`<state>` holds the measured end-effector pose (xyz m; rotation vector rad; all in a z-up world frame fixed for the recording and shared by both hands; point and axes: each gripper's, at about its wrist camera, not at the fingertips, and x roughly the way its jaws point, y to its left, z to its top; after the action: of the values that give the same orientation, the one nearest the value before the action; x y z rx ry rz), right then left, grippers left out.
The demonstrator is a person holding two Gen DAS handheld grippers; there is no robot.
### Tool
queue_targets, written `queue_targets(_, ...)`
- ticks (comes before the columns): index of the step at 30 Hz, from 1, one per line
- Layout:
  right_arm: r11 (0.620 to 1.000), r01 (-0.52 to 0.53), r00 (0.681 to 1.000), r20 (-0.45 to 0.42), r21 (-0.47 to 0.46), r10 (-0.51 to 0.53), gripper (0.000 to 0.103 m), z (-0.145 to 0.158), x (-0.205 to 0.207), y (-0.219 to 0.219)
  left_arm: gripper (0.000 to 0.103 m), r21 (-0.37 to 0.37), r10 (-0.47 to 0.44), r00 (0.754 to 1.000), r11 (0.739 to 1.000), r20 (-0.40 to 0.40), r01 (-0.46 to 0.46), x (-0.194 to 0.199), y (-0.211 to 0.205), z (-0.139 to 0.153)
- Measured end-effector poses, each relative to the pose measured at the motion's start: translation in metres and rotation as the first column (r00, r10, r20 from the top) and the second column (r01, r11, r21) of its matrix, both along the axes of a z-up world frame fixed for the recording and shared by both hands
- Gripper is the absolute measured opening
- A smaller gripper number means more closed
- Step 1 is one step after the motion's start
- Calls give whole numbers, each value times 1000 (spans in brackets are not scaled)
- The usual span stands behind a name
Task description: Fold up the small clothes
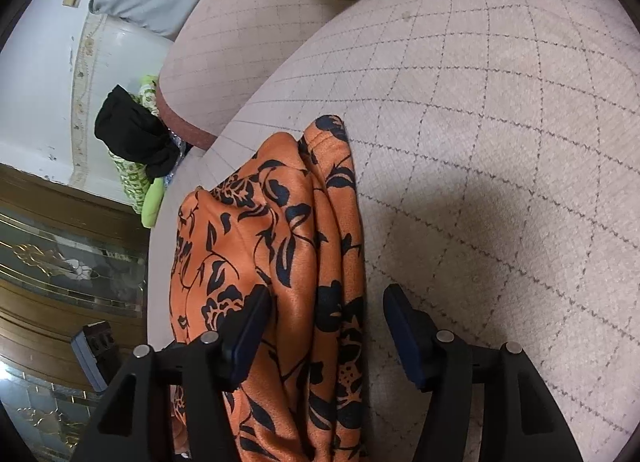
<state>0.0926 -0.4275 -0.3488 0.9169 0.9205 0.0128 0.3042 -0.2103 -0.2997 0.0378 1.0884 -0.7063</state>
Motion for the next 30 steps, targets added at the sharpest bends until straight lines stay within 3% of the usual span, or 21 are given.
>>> queue_targets(19,996,-14,997,70,85,8,65,-8,13,13,95,24,0,1000,1000,29,0,-3,-5,2)
queue_targets(30,995,-44,994,108,90,34,64,-7,23,27,95,-46,-45,998,998,-55,42,-4,-11,-5)
